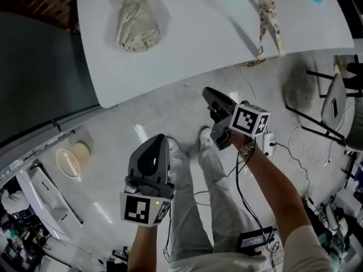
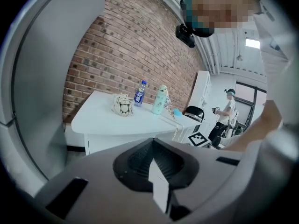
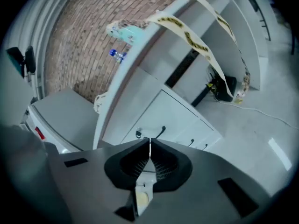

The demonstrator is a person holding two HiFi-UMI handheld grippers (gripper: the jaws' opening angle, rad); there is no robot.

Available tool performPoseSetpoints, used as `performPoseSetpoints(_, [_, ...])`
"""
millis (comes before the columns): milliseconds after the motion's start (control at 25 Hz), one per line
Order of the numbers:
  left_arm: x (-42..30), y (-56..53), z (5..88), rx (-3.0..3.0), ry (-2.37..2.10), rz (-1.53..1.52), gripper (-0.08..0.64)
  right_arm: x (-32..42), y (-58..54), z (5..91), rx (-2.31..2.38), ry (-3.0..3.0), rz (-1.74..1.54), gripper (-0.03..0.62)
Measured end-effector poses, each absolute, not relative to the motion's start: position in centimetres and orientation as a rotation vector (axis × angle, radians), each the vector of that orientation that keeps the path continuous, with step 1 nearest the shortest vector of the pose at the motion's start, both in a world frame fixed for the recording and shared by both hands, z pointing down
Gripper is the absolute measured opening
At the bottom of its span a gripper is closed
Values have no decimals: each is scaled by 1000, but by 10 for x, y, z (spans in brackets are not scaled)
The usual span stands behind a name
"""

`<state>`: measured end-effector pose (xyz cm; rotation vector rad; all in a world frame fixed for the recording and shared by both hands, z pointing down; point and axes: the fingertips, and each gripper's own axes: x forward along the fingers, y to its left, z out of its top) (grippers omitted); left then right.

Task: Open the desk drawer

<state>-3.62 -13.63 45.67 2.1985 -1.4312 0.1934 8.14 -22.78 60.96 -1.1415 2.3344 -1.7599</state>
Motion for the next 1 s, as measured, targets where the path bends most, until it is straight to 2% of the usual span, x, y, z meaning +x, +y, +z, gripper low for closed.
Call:
performPoseSetpoints(240, [-42,-136,516,2215,-1406,160,6,55,-251,679,-1190,2097,-1782,29])
performPoseSetpoints(520, [-49,-142,559,2145,-1419,128,6,29,-266,699,-1146,1960,-1764,36])
performPoseSetpoints(560, [-51,-143,560,2143,-1421,118,6,23,-269,700,-1119,1956,-1766,75])
performPoseSetpoints(600, [-54,-145,560,2143,-1423,108,6,16,-274,700,-1083,1941,-1769,147])
performPoseSetpoints(640, [-58,-147,561,2145,-1424,98,6,9,-280,701,-1051,1917,-1772,174])
performPoseSetpoints(1000, [-80,-142,556,2142,-1457,57,6,-6,-304,702,-1056,1774,-1745,183])
